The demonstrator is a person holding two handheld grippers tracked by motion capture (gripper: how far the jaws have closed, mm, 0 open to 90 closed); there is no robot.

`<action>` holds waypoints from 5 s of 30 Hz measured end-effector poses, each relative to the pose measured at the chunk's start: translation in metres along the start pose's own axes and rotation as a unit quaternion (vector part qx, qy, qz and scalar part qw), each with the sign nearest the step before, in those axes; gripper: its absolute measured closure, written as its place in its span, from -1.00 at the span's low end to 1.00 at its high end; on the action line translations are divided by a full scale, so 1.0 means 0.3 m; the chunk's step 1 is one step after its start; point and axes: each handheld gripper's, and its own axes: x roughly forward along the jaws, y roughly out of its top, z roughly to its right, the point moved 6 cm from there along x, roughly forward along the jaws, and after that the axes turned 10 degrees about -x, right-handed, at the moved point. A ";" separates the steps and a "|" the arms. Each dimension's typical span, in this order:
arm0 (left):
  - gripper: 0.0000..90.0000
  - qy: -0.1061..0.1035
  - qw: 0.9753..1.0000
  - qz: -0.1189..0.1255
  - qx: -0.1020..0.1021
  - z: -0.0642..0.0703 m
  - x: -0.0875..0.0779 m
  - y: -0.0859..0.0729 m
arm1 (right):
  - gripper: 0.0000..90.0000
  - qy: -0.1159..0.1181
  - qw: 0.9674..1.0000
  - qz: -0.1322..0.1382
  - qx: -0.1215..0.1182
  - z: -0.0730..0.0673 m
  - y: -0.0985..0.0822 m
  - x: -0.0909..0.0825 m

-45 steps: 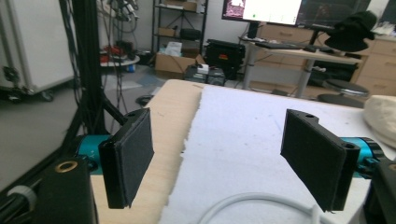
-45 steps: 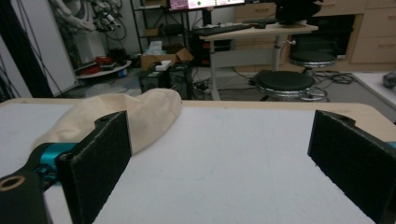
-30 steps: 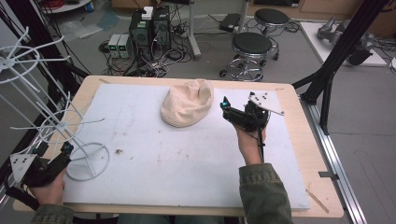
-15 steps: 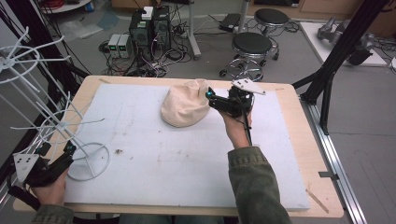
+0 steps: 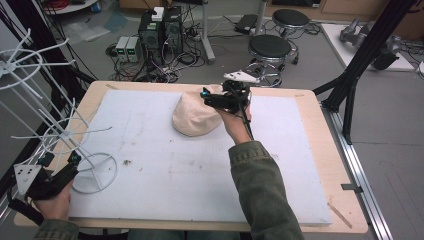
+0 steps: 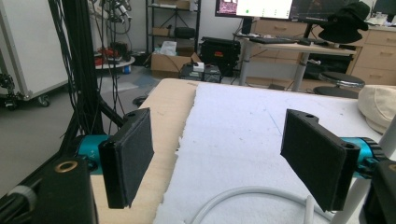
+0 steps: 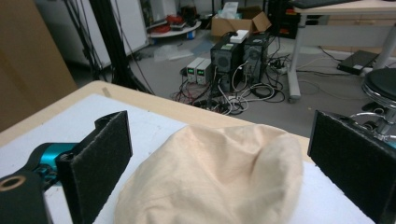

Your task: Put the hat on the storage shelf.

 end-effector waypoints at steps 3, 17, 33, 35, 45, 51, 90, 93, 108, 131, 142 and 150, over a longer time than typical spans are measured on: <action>-0.44 0.000 1.000 0.001 -0.001 0.000 0.001 0.000 | -0.88 0.019 1.000 -0.016 -0.010 -0.048 0.002 0.053; -0.44 -0.002 1.000 0.007 -0.010 -0.002 0.007 0.003 | -0.88 0.051 0.997 -0.051 0.006 -0.138 0.036 0.205; -0.44 -0.004 1.000 0.003 -0.010 -0.005 0.010 0.001 | -0.88 0.065 0.993 -0.089 0.049 -0.168 -0.008 0.387; -0.44 -0.005 1.000 0.003 -0.011 -0.003 0.011 0.001 | -0.88 0.066 0.992 -0.097 0.049 -0.169 -0.023 0.402; -0.44 -0.006 1.000 0.003 -0.015 -0.003 0.014 0.000 | -0.88 0.070 0.984 -0.149 0.068 -0.184 -0.108 0.467; -0.44 -0.006 1.000 0.001 -0.015 -0.005 0.015 0.000 | -0.86 0.087 0.978 -0.175 0.078 -0.207 -0.150 0.496; -0.43 -0.005 1.000 0.011 -0.029 -0.008 0.018 0.005 | 0.57 0.054 0.964 -0.252 0.061 -0.290 -0.242 0.541; -0.43 -0.005 0.999 0.011 -0.029 -0.009 0.018 0.005 | 0.59 0.059 0.966 -0.246 0.061 -0.292 -0.239 0.540; -0.41 -0.014 0.999 0.014 -0.030 -0.001 0.016 0.007 | 0.62 0.084 0.973 -0.207 0.058 -0.285 -0.222 0.495; -0.41 -0.012 0.999 0.009 -0.030 -0.005 0.017 0.004 | 0.62 0.145 0.986 -0.062 0.048 -0.238 -0.007 0.228; -0.41 -0.014 0.999 0.006 -0.030 -0.004 0.016 0.002 | 0.61 0.190 0.981 0.027 -0.008 -0.298 0.099 0.109; -0.41 -0.017 0.999 0.004 -0.029 -0.001 0.015 0.002 | 0.61 0.238 0.965 0.107 -0.026 -0.347 0.178 0.013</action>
